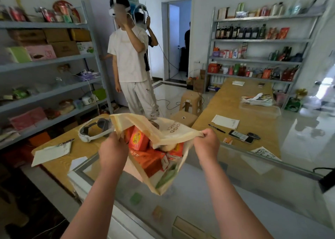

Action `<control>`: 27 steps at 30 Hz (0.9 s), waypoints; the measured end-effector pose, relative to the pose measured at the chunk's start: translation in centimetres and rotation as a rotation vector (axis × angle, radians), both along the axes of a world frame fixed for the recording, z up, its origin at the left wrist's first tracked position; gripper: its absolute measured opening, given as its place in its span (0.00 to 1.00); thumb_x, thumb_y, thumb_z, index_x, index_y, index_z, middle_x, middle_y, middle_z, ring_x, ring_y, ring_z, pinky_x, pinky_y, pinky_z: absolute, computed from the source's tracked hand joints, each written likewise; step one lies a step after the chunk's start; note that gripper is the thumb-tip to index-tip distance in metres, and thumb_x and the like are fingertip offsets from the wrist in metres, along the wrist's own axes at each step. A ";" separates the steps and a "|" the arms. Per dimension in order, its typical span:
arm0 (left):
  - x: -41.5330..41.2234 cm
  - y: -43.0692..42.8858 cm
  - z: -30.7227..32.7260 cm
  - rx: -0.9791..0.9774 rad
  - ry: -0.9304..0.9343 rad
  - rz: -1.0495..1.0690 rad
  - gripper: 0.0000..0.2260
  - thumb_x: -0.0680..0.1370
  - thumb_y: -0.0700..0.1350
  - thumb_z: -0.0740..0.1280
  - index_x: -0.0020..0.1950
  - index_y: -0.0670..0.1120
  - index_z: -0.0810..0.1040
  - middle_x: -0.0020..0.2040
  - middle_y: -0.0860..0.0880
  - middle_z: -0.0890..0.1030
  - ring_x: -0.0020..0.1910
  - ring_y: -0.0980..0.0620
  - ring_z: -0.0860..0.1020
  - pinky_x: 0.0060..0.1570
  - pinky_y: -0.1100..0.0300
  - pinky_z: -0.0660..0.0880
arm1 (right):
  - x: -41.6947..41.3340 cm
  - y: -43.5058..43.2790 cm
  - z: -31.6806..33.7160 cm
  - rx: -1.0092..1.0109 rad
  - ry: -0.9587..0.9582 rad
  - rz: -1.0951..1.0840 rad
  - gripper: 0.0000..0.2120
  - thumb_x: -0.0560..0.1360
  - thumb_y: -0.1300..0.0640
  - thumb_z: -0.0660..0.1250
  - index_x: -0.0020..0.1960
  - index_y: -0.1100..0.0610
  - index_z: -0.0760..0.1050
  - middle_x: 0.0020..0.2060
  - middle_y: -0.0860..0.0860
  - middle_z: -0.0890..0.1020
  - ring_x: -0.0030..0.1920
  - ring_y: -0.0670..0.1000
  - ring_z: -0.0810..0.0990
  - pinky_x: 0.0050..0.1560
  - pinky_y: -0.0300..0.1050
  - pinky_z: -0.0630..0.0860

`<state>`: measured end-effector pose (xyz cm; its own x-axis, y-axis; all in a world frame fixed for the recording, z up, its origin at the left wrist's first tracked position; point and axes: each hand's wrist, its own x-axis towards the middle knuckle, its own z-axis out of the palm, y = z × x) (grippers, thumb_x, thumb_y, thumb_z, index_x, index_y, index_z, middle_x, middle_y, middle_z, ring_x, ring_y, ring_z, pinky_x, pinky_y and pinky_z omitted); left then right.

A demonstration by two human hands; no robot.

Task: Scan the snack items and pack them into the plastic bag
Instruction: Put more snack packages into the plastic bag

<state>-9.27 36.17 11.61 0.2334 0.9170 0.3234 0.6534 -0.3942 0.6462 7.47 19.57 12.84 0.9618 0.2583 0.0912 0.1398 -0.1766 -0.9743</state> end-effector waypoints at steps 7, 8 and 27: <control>-0.1 6.1 10.8 0.097 -0.104 -0.105 0.08 0.72 0.31 0.60 0.36 0.41 0.73 0.32 0.44 0.74 0.37 0.40 0.75 0.34 0.55 0.70 | -1.1 3.5 8.9 0.103 -0.031 -0.114 0.08 0.68 0.71 0.59 0.42 0.63 0.75 0.36 0.54 0.76 0.35 0.51 0.74 0.34 0.47 0.75; -0.3 7.6 12.4 0.087 -0.148 -0.115 0.08 0.72 0.31 0.60 0.36 0.40 0.75 0.33 0.43 0.75 0.38 0.40 0.75 0.35 0.54 0.70 | -0.8 3.8 10.2 0.148 -0.040 -0.143 0.09 0.68 0.71 0.58 0.41 0.62 0.74 0.36 0.55 0.77 0.35 0.53 0.75 0.34 0.48 0.76; 9.6 14.5 10.7 -0.251 -0.223 -0.446 0.08 0.80 0.44 0.65 0.46 0.40 0.79 0.44 0.41 0.77 0.39 0.44 0.75 0.34 0.57 0.70 | 4.9 -0.2 10.2 0.184 -0.006 -0.563 0.12 0.71 0.70 0.61 0.33 0.56 0.72 0.30 0.57 0.80 0.32 0.54 0.81 0.46 0.52 0.82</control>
